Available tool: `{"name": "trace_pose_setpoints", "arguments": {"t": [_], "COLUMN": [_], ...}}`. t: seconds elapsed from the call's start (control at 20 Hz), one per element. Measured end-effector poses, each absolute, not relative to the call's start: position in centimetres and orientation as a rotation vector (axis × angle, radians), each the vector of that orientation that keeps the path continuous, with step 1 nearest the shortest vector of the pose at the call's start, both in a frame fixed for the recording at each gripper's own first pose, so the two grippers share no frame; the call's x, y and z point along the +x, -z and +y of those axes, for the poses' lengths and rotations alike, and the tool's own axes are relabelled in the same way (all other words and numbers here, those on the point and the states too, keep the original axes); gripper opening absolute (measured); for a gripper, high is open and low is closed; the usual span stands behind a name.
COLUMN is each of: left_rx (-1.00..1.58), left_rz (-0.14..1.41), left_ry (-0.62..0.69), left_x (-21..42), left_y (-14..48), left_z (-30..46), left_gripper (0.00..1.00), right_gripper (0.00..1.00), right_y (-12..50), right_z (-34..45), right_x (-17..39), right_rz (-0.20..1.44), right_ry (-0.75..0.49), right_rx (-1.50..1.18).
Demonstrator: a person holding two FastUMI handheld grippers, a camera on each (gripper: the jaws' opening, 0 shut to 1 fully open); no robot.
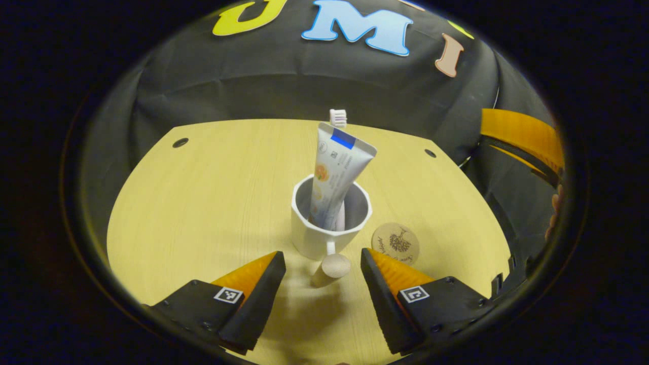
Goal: Put the toothbrush and toothpaste on the desktop into the cup, then pick up the cup and place it on the coaster on the desktop.
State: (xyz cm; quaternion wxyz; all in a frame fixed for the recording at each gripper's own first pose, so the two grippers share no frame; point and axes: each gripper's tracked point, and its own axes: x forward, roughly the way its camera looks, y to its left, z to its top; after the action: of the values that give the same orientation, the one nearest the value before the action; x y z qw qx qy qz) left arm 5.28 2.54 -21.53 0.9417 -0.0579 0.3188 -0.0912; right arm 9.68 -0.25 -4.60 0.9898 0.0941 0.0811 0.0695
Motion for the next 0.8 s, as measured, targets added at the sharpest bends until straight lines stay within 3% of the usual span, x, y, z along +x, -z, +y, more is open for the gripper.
{"name": "trace_pose_setpoints", "arguments": {"t": [0.05, 0.15, 0.2, 0.3, 0.4, 0.55, 0.6, 0.65, 0.7, 0.75, 0.8], "left_rx": [-0.116, -0.119, -0.115, -0.113, -0.109, -0.091, -0.084, -0.072, -0.062, -0.054, -0.05], "left_rz": [0.661, 0.687, 0.698, 0.723, 0.749, 0.774, 0.78, 0.786, 0.787, 0.79, 0.793], "left_ry": [0.189, 0.185, 0.18, 0.179, 0.18, 0.176, 0.176, 0.168, 0.171, 0.171, 0.173], "left_x": [5.6, 6.1, 6.3, 6.6, 6.8, 7.1, 7.1, 7.0, 7.2, 7.2, 7.3], "left_y": [21.6, 22.0, 22.2, 22.4, 22.7, 23.1, 23.2, 23.2, 23.3, 23.3, 23.4], "left_z": [2.5, 2.5, 2.5, 2.5, 2.2, 1.8, 1.7, 1.7, 1.5, 1.5, 1.6], "left_gripper": [1.0, 0.87, 0.73, 0.75, 0.63, 0.58, 0.52, 0.46, 0.4, 0.39, 0.39], "right_gripper": [0.76, 0.76, 0.76, 0.76, 0.76, 0.76, 0.71, 0.76, 0.71, 0.76, 0.71], "right_y": [4.6, 4.8, 5.0, 5.4, 6.0, 6.4, 6.7, 6.8, 7.1, 7.2, 7.3], "right_z": [-0.7, -1.6, -1.9, -2.6, -2.9, -3.6, -3.8, -4.0, -4.2, -4.5, -4.7], "right_x": [9.2, 8.5, 8.2, 7.9, 7.6, 7.3, 7.2, 7.0, 6.9, 6.9, 6.8], "right_rz": [0.164, 0.165, 0.167, 0.176, 0.19, 0.202, 0.206, 0.21, 0.216, 0.22, 0.223], "right_ry": [-0.128, -0.109, -0.101, -0.086, -0.078, -0.064, -0.06, -0.056, -0.052, -0.048, -0.044], "right_rx": [0.185, 0.183, 0.183, 0.185, 0.192, 0.201, 0.202, 0.201, 0.2, 0.2, 0.2]}}
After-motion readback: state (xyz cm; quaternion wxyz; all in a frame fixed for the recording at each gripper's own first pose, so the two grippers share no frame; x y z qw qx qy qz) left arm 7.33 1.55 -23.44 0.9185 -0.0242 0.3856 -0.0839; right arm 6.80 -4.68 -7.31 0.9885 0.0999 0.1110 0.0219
